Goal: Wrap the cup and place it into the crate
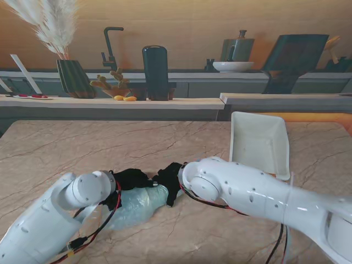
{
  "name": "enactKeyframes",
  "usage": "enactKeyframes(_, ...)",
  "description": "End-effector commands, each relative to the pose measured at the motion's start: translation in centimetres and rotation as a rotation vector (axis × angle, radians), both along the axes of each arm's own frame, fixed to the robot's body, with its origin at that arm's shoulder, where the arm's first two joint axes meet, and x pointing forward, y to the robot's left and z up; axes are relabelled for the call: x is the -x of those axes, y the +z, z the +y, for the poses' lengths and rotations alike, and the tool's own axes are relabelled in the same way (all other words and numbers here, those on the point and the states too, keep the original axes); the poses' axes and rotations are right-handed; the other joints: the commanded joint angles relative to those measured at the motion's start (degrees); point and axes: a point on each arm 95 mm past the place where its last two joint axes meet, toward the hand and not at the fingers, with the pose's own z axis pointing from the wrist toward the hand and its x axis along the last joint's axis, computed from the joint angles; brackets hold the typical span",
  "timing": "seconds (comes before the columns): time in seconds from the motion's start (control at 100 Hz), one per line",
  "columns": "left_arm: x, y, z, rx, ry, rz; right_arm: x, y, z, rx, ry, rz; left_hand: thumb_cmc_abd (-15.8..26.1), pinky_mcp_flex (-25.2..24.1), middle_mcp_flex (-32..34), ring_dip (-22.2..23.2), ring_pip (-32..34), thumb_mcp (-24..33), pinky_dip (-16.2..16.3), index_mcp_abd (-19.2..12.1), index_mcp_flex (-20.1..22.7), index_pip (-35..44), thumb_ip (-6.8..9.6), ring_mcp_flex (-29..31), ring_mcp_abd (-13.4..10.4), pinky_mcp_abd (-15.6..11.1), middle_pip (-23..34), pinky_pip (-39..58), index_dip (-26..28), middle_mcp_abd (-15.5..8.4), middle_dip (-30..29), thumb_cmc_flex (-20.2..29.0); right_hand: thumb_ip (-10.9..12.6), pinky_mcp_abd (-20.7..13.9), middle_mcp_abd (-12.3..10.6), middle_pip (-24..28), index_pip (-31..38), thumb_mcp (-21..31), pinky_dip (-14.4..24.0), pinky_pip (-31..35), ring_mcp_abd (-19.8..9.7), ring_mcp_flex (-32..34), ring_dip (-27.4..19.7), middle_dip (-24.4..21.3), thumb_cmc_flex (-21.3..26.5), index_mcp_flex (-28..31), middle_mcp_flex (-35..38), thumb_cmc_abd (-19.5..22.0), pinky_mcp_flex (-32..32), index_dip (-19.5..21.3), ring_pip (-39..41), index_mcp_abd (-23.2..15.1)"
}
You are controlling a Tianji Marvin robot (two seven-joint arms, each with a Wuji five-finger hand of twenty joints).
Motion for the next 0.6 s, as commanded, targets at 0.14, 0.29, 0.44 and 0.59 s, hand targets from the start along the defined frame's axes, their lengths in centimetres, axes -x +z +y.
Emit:
enactKeyframes(0.14, 3.0, 0.6, 0.6, 0.059, 0.017, -0.114, 0.8, -2.6, -0.7, 0.088, -0.015, 0.144, -1.9, -0.2, -1.1, -3.0, -5.1, 0.8, -1.3, -5.8, -2.1, -2.3, 0.63, 1.5, 8.2, 3.6, -1.6, -3.0, -0.4, 1.1, -0.4, -1.9, 0.6, -7.2, -5.6, 8.5, 27.6, 16.0, -1.3, 28.3, -5.2, 19.4, 4.0, 3.6, 16.0, 18.8, 22.2, 0.0, 12.2, -7.3, 18.6, -18.0)
enactKeyframes(0.29, 4.6, 2.9, 0.8, 0.121, 0.047, -0.237, 0.9, -2.6, -0.8, 0.064, -0.022, 0.157, -0.7, 0.3, -0.4, -3.2, -5.6, 1.2, -1.2, -5.7, -1.1, -3.2, 0.58, 2.1, 8.9, 4.0, -2.6, -3.2, -0.5, 2.0, -0.9, -0.6, -1.3, -8.6, -6.9, 12.5, 41.0, 23.6, -0.3, 35.6, -7.4, 26.5, 6.5, 6.4, 18.7, 22.5, 31.6, -4.8, 18.5, -9.9, 26.1, -24.0)
enactKeyframes(0.44, 6.4, 4.2, 0.6, 0.149, 0.068, -0.402, 0.9, -2.8, -1.2, -0.029, -0.055, 0.082, -0.3, 1.2, 0.8, -3.2, -5.6, 0.9, -1.2, -6.0, -0.1, -3.6, 0.39, 3.1, 9.1, 4.4, -3.0, -3.4, -0.4, 2.1, -1.0, 0.3, 0.0, -6.1, -4.5, 14.7, 43.7, 28.2, 0.6, 38.6, -5.2, 28.3, 7.5, 6.3, 18.4, 25.3, 33.8, -8.5, 19.3, -12.2, 29.7, -22.6)
enactKeyframes(0.59, 7.8, 4.8, 0.9, 0.138, 0.073, -0.504, 0.2, -2.7, -2.1, -0.091, -0.091, -0.022, 0.0, 1.9, 1.6, -3.2, -5.5, 0.7, -1.2, -6.5, 0.4, -3.7, 0.3, 3.9, 8.8, 4.6, -3.3, -3.2, -0.2, 1.7, -0.9, 0.5, 0.4, -5.0, -3.4, 16.2, 44.9, 31.0, 0.8, 40.4, -4.2, 29.1, 7.9, 6.3, 18.0, 26.6, 34.6, -9.9, 19.3, -12.6, 32.0, -22.1)
